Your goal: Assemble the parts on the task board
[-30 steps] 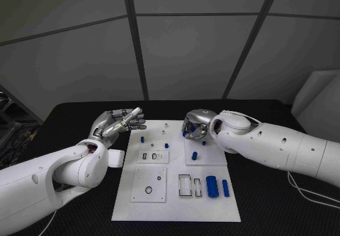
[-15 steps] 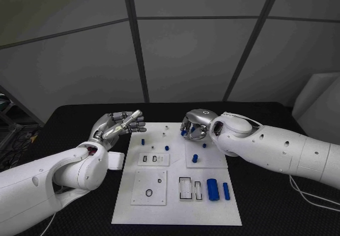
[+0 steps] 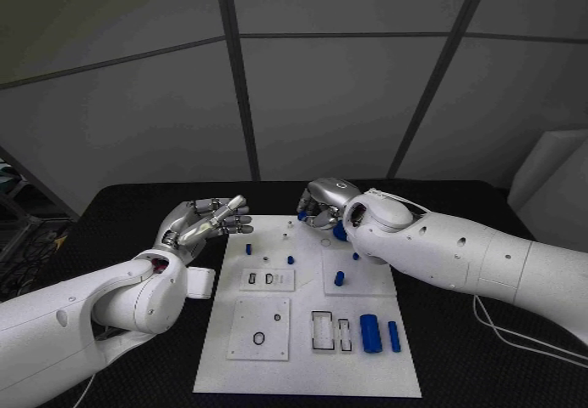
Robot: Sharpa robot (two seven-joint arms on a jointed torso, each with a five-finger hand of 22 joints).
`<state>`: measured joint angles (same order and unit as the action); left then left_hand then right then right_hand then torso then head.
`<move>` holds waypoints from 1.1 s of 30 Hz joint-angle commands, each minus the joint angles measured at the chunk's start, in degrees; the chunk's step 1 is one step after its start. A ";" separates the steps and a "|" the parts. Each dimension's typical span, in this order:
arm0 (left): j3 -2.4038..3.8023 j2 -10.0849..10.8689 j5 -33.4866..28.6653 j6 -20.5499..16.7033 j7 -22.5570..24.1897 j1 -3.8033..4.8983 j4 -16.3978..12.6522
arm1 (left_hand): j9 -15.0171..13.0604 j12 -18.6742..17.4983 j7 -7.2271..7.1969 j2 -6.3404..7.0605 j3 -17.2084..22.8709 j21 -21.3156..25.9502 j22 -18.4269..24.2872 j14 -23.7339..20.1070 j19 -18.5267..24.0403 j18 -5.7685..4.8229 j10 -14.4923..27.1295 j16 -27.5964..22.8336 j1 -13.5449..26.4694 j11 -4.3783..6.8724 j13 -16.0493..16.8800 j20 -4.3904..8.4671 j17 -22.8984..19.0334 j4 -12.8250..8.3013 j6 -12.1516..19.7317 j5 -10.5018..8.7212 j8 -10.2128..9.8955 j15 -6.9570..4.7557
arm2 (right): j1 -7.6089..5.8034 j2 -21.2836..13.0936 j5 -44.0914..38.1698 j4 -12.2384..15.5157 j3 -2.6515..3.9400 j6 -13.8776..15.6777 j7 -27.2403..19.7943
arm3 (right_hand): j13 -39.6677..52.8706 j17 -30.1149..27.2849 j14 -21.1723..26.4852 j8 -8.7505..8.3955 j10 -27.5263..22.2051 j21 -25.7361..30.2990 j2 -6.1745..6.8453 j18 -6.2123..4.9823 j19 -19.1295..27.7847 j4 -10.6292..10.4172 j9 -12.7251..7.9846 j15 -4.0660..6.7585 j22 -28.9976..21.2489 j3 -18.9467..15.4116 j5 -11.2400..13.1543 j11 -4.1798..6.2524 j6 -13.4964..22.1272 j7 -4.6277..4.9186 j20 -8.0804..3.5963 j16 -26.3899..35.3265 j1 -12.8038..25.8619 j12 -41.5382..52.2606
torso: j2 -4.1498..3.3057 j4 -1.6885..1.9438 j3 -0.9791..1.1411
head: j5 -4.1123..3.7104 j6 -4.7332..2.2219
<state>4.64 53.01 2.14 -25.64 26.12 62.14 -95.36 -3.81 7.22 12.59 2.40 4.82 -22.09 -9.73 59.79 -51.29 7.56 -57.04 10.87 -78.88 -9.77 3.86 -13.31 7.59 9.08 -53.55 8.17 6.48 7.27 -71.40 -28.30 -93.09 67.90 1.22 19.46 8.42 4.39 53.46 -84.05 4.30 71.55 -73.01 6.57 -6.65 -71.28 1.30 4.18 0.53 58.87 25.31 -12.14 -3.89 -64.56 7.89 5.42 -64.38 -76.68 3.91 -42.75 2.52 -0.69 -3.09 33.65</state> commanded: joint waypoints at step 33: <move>0.07 -0.41 0.44 1.00 0.09 0.13 0.30 | 0.08 -0.31 0.33 -0.57 -0.08 -0.31 -0.08 0.30 -0.44 2.90 -0.18 -0.46 0.07 -0.30 -0.09 -0.09 0.07 -0.36 -0.19 -0.22 -0.39 0.11 | -0.22 6.51 0.97 -7.67 -0.08 -5.76 -1.60 | -0.02 0.39 -1.37 0.03 0.20 -0.46 0.21 0.53 -0.16 -0.51 -0.02 0.10 0.32 0.43 -0.02 -0.15 -0.12 0.17 0.08 -0.61 0.45 -0.28 | -0.28 -0.03 0.12 | 0.55 1.14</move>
<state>4.65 52.57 2.16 -25.38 25.99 62.16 -95.04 -3.82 7.22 12.59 2.40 4.82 -22.09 -9.72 59.79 -51.29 7.56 -57.04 10.62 -78.88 -9.77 3.87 -13.32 7.57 9.08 -53.55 8.17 6.48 7.27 -71.51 -21.88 -92.08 60.38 1.15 15.95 6.88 4.37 53.81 -84.04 4.13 71.55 -73.27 6.57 -6.66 -71.27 0.97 4.12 0.53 59.17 25.63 -12.08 -3.89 -64.49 7.87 5.42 -64.88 -76.68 3.91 -43.01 2.45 -0.58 -2.57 34.72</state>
